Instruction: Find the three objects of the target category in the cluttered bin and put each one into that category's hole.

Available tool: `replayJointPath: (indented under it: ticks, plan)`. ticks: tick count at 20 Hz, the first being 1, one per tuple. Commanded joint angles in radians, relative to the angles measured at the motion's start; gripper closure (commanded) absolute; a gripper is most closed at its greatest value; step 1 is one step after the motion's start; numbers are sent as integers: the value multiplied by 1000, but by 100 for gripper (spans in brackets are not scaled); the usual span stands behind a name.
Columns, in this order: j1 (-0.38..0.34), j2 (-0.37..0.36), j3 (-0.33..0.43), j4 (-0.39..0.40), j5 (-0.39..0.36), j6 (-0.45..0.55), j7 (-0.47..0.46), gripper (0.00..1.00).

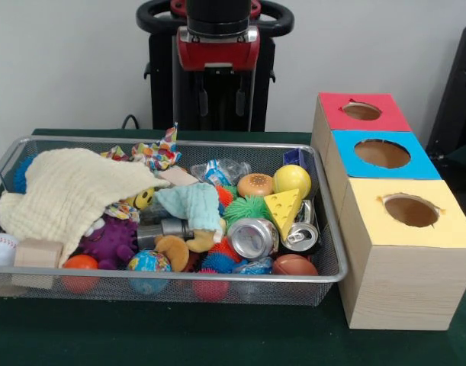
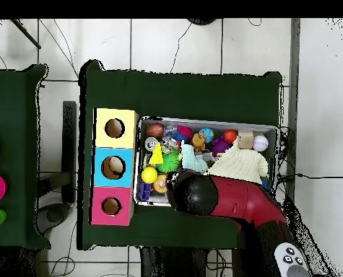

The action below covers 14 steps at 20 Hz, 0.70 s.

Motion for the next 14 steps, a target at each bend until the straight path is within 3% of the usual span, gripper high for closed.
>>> replayJointPath:
  ticks: [1, 14]
  plan:
    - [29, 70, 38, -137, -20, -54, 84, 0]
    - [111, 254, 26, -371, -17, -44, 92, 0]
